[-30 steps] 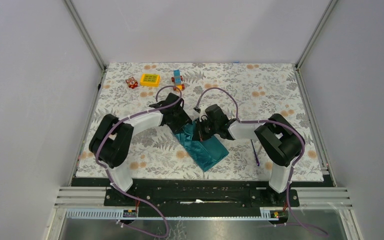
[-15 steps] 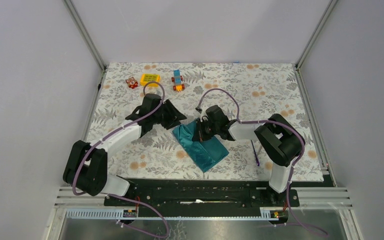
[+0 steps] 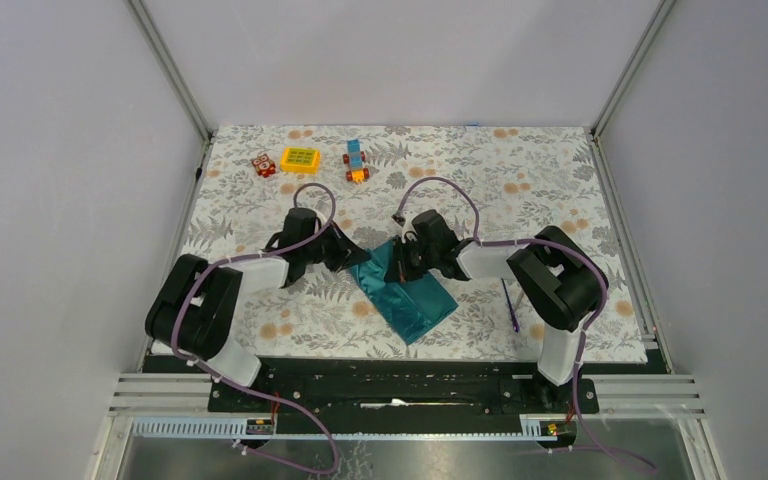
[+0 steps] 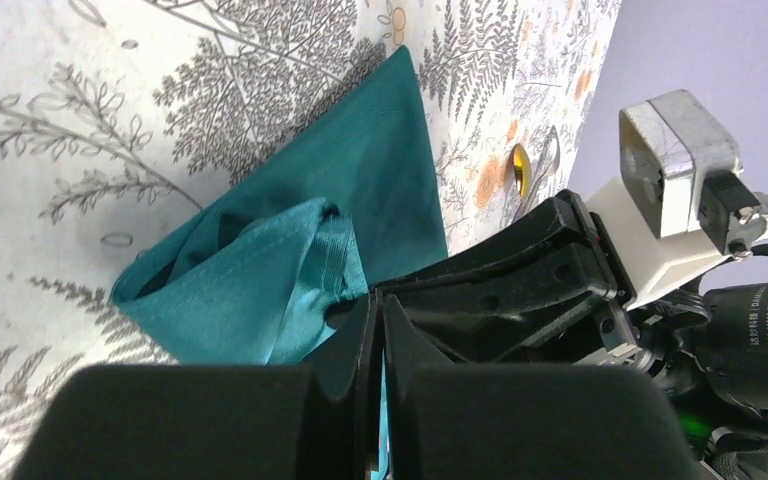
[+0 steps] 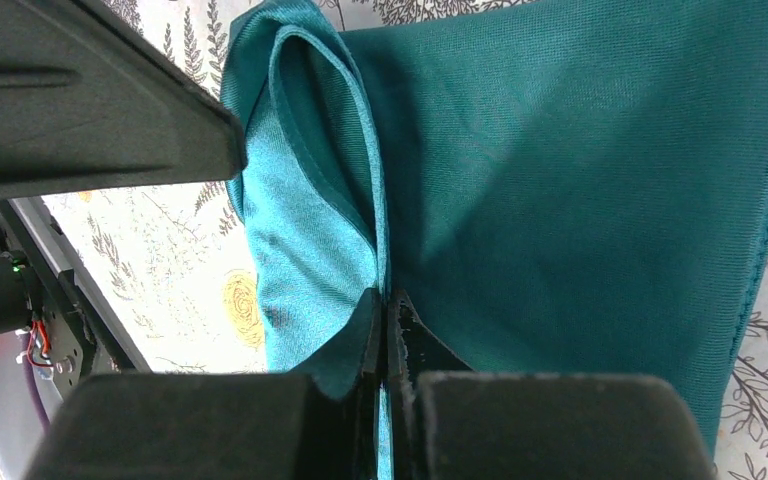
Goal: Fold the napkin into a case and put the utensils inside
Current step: Smooth out the 2/3-rectangle-folded napkin at the center of the board.
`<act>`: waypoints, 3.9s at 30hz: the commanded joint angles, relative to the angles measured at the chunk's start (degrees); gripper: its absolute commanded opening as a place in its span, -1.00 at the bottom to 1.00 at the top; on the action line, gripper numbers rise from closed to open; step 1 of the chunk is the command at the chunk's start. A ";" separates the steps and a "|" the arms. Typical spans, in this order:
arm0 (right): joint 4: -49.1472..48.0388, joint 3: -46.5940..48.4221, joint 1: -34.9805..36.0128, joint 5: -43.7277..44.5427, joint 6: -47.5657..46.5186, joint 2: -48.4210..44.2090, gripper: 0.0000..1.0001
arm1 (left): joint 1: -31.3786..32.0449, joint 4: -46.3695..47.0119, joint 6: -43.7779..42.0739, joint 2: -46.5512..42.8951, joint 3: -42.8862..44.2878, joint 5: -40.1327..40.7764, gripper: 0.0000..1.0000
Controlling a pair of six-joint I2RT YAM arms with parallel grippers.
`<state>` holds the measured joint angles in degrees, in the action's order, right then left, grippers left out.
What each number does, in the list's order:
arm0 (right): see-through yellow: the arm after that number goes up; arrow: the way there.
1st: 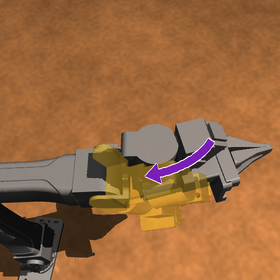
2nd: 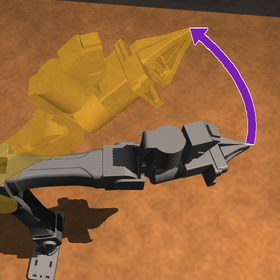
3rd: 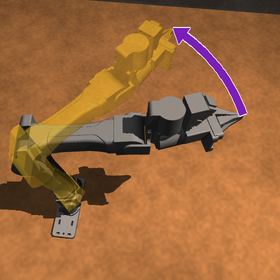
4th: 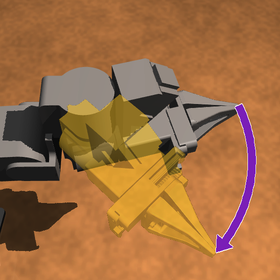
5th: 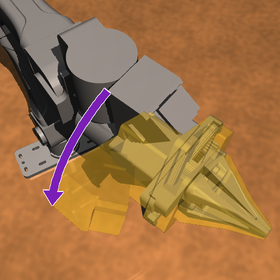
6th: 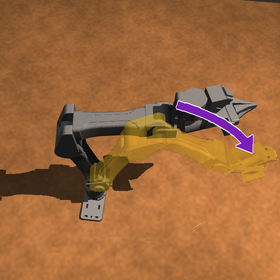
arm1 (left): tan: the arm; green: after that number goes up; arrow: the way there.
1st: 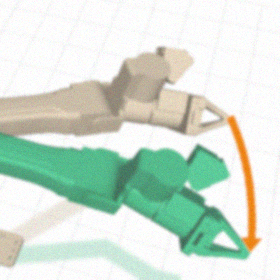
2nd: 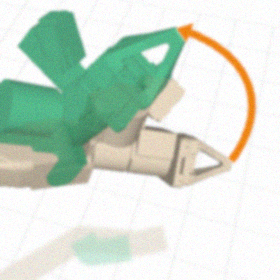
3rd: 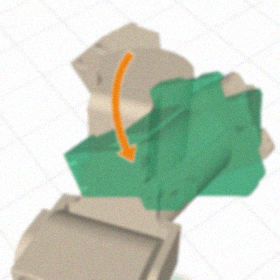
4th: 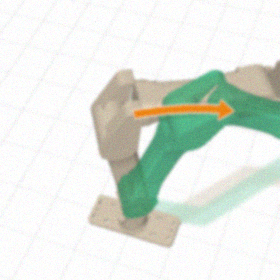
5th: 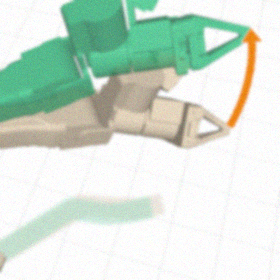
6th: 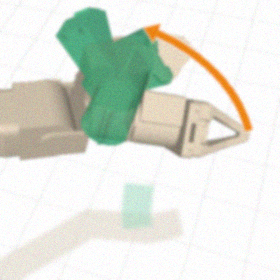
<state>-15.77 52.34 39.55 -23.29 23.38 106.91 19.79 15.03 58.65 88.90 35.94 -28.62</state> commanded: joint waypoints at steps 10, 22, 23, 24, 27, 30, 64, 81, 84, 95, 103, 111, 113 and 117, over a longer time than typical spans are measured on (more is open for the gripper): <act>2.74 3.96 -0.44 -0.47 -1.63 1.13 -0.94 | -0.67 12.61 -1.87 9.47 2.24 -1.96 -0.96; 16.08 8.73 -0.34 -6.22 0.14 -8.14 0.32 | -1.22 16.07 -2.10 13.76 0.43 -3.04 -0.99; 9.01 7.89 -0.28 -13.61 1.65 -6.94 0.36 | -1.24 15.86 -2.21 13.84 0.36 -2.91 -0.99; 4.43 7.19 -0.16 -19.48 3.43 -5.52 0.38 | -1.37 15.83 -2.23 13.96 0.28 -2.77 -0.99; -5.92 4.80 0.45 -26.51 5.84 -3.00 0.65 | -1.80 15.82 -2.06 14.57 0.32 -2.75 -0.99; -12.68 5.04 0.45 -32.81 7.69 0.84 0.71 | -1.95 16.15 -1.80 15.32 0.48 -3.11 -0.99; -15.21 -23.20 1.32 -27.48 11.34 -9.65 0.63 | -2.21 18.53 -1.18 20.08 0.35 -4.34 -1.00; 2.62 -21.66 0.77 -16.13 9.99 -23.58 0.65 | -2.13 10.14 -2.11 11.09 4.15 -9.46 -0.36; 3.50 -17.26 0.55 -14.49 10.11 -20.69 0.60 | -2.13 6.88 -3.27 8.41 5.90 -10.68 -0.11; 3.69 -2.66 0.84 -11.63 10.92 -8.34 0.19 | -3.40 -1.18 -6.38 1.39 6.57 -9.89 0.12; 3.75 8.94 1.15 -7.85 10.95 2.83 -0.06 | -7.19 -6.10 -8.73 -1.00 3.06 -8.83 -0.01; 3.84 18.11 -0.42 -5.26 10.52 11.99 -0.04 | -7.75 -10.36 -11.02 -6.45 -0.23 -7.27 0.06; 4.93 20.00 -1.13 -4.88 9.94 12.98 -0.02 | -7.75 -11.30 -11.88 -8.15 -1.12 -6.91 0.07; 7.32 22.01 -1.96 -3.84 8.42 14.43 0.01 | -7.75 -12.35 -12.51 -10.27 -2.71 -6.65 0.08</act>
<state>-11.09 71.31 39.00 -29.80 34.13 119.68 12.21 3.36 48.38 81.38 34.50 -36.40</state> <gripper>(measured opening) 0.497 0.540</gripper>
